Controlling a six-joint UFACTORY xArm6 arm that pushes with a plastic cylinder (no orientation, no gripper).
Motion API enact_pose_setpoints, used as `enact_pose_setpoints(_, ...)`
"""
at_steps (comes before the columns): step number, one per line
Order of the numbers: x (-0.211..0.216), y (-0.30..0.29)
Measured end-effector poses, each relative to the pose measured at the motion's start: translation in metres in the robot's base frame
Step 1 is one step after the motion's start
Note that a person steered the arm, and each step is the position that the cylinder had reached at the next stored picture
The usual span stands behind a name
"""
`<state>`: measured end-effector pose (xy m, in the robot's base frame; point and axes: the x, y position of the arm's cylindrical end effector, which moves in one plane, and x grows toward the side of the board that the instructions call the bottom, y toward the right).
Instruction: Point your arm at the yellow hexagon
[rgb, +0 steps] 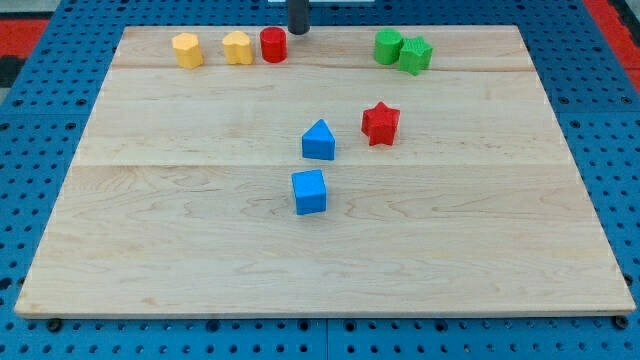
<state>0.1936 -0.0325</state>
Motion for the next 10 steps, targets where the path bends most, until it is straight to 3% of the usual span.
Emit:
enact_pose_setpoints(2,0.020,0.079)
enact_pose_setpoints(3,0.064,0.070)
enact_pose_setpoints(4,0.084,0.014)
enact_pose_setpoints(6,0.084,-0.164)
enact_pose_setpoints(7,0.084,-0.216)
enact_pose_setpoints(10,0.080,-0.192)
